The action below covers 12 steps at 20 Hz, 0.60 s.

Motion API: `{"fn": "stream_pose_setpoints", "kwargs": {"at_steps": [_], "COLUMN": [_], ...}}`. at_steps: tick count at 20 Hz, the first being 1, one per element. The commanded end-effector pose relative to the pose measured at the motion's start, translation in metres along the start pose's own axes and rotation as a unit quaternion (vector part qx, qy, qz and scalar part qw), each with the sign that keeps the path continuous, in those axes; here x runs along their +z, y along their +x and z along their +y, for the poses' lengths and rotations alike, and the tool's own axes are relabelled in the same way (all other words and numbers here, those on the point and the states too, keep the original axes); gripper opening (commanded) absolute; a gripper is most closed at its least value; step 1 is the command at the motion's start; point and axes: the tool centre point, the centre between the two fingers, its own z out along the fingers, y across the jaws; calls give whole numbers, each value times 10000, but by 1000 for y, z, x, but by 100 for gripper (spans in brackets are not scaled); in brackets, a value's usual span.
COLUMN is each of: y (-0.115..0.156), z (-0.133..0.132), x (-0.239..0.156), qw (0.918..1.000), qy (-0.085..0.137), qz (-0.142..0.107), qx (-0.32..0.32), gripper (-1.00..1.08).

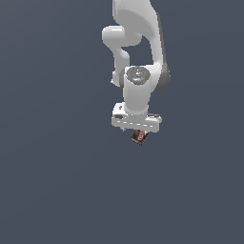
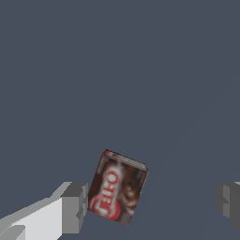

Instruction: Pick up the object and move it to a goal position.

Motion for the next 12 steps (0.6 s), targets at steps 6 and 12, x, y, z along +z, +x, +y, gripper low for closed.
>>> {"fn": "stream_pose_setpoints", "kwargs": {"at_steps": [6,12], "y": [-22,-38], "z": [-14,-22], "x": [30,49], "qw": [9971,9919], "qy": [-92,-155], "qz": [13,36], "qx": [749,1262], "gripper": [100,100]}}
